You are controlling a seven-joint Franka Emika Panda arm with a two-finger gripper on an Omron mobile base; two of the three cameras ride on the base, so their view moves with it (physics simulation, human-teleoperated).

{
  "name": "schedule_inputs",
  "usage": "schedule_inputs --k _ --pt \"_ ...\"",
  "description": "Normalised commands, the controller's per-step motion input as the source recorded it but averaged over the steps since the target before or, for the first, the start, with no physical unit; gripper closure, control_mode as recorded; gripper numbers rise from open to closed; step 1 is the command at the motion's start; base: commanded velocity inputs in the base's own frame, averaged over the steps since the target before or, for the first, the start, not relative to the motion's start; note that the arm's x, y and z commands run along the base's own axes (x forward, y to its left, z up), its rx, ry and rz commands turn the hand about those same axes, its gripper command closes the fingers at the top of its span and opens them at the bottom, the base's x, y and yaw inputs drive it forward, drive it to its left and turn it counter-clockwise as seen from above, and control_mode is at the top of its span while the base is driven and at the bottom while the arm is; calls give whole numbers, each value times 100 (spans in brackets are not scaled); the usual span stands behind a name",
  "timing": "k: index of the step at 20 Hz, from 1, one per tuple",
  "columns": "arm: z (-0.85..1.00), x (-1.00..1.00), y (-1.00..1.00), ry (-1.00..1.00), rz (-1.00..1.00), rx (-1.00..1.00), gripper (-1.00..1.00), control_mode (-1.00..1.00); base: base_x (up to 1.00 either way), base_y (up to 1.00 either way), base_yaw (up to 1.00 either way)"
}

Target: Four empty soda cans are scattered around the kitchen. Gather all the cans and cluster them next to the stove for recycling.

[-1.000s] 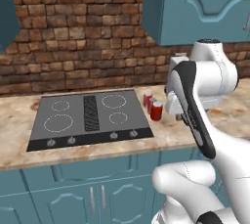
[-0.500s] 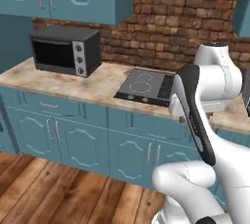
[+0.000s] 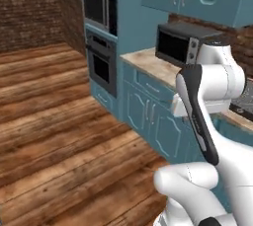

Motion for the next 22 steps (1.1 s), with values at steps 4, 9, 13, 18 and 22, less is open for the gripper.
schedule_inputs --k 4,9,13,18,22 --pt "0 0 0 0 0 0 -100 100 -6 33 94" --pt "0 0 0 0 0 0 -100 100 -4 36 95" --pt "0 0 0 0 0 0 -100 100 3 33 89" --pt "0 0 0 0 0 0 -100 100 23 19 85" --pt "0 0 0 0 0 0 -100 100 49 -9 70"
